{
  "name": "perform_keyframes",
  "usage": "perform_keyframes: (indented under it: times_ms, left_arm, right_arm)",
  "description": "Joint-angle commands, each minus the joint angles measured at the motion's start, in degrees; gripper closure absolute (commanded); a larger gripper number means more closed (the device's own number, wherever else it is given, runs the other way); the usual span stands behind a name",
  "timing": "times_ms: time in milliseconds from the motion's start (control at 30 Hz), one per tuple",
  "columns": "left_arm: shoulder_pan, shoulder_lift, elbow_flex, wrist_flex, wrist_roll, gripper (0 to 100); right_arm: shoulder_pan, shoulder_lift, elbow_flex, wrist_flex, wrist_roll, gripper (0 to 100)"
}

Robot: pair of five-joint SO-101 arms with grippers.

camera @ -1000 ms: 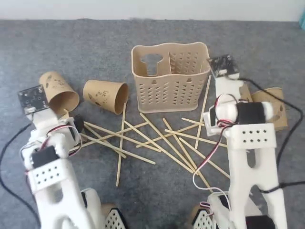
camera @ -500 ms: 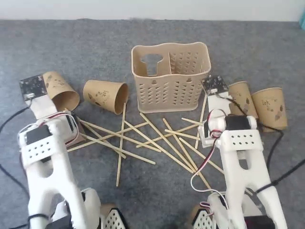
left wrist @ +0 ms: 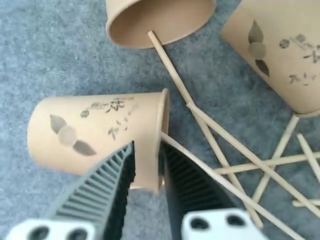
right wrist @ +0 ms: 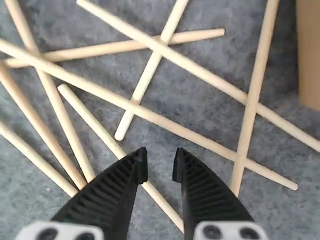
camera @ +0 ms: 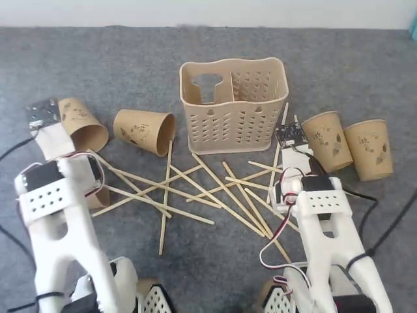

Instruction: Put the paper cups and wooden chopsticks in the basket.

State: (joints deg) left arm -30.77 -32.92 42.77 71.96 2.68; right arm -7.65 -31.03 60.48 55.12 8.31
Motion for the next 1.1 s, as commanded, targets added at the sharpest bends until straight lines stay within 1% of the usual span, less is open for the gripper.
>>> perform_keyframes:
  times_ms: [0,133,233,300,467,533,700,833,933,1067]
  left_arm:
    - [-0.5,0.0,-6.7,4.2,0.8,93]
    - [-0.3,0.0,-10.9,7.4,0.8,93]
    - [-0.2,0.0,-11.8,7.6,0.6,92]
    - [-0.2,0.0,-11.9,7.3,0.4,91]
    - [2.0,0.1,-9.2,7.8,0.2,74]
    - [2.1,0.1,-6.4,5.0,-1.1,71]
    - [1.4,0.1,3.6,-4.7,-6.9,76]
    - [-3.5,0.1,8.7,-10.6,-9.0,77]
    - [-6.4,0.1,9.8,-12.7,-10.9,77]
    - [-8.2,0.1,9.9,-12.8,-12.5,79]
  right_arm:
    - [0.7,-3.1,-0.4,-1.0,-0.9,90.7]
    - [3.1,-3.1,-0.4,-1.0,-0.9,90.8]
    - [5.9,-3.1,-0.4,-1.0,-0.7,90.8]
    - [6.4,-3.1,-0.4,-1.0,-0.6,90.8]
    - [6.2,-3.1,-0.4,-1.0,-0.6,90.8]
    - [6.2,-3.1,-0.4,-1.0,-0.6,90.8]
    - [6.2,-3.1,-0.4,-1.0,-0.6,90.8]
    - [6.2,-3.0,-0.4,-1.0,-0.6,90.7]
    - [6.1,-2.9,-0.4,-1.0,-0.6,90.6]
    - [6.1,-2.9,-0.4,-1.0,-0.6,90.5]
